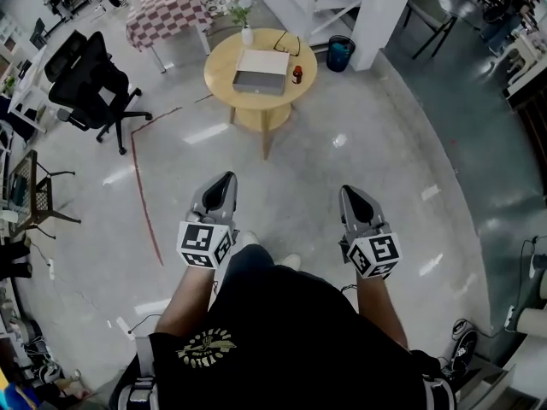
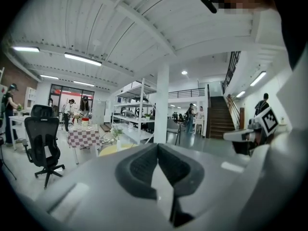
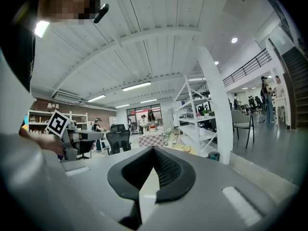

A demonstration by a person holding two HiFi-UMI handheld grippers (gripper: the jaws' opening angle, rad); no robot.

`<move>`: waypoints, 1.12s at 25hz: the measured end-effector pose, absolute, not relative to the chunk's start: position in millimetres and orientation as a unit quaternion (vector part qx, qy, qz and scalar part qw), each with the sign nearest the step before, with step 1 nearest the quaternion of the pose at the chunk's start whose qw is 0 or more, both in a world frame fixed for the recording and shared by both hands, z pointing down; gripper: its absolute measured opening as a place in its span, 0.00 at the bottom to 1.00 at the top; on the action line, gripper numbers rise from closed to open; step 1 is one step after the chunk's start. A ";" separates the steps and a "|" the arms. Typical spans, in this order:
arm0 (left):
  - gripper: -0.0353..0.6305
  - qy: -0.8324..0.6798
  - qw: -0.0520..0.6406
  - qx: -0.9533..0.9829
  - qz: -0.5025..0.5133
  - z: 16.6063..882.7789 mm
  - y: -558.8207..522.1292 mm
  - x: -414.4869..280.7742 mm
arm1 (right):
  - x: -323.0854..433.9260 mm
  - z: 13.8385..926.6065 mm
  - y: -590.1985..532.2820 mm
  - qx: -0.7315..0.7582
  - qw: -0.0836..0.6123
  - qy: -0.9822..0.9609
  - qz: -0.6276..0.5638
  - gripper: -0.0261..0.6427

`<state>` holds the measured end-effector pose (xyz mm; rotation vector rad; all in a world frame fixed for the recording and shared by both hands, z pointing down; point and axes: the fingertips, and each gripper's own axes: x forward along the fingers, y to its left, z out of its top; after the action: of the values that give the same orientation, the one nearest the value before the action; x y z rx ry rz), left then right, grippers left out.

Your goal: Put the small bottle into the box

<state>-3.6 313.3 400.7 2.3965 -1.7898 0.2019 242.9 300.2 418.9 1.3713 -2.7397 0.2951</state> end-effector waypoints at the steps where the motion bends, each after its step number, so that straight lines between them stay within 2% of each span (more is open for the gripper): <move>1: 0.05 -0.598 0.074 0.795 0.068 402.9 310.6 -5.9 | 240.5 419.1 295.9 0.442 0.033 -0.891 0.096 0.05; 18: 0.05 -0.583 0.089 0.803 0.080 411.1 212.0 -47.8 | 187.4 416.7 203.4 0.442 0.038 -0.891 0.097 0.05; 28: 0.05 -0.546 0.069 0.834 0.040 379.0 137.4 -70.2 | 146.1 397.1 146.2 0.459 0.050 -0.884 0.081 0.05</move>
<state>-70.2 137.4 379.0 2.5100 -1.6443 0.1200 146.1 146.2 397.1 1.3970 -2.6911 0.2472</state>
